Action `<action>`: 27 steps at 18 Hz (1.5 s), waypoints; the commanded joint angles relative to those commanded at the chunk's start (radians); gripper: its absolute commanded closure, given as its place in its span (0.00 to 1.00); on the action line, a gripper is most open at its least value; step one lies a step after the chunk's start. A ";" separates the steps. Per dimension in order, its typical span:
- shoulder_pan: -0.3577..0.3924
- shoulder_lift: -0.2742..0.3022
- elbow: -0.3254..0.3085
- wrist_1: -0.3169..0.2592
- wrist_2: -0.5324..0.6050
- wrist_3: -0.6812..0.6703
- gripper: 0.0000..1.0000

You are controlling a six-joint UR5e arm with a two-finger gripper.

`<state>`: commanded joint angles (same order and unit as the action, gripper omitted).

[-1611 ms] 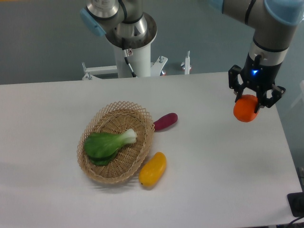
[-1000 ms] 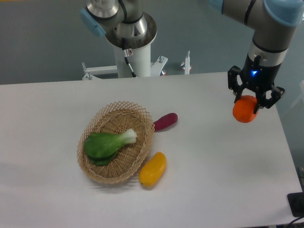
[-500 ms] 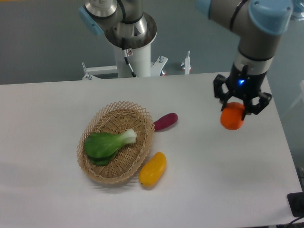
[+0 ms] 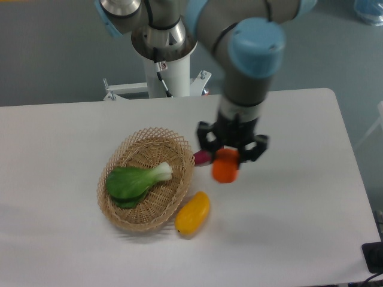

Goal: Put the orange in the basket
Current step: 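Carry the orange over the wicker basket and lower it inside, then open the gripper to release the orange into the basket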

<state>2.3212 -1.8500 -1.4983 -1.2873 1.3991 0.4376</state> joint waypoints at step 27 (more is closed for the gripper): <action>-0.125 -0.179 -0.132 0.224 -0.068 -0.053 0.54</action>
<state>2.1967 -2.0294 -1.6306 -1.0631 1.3315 0.3850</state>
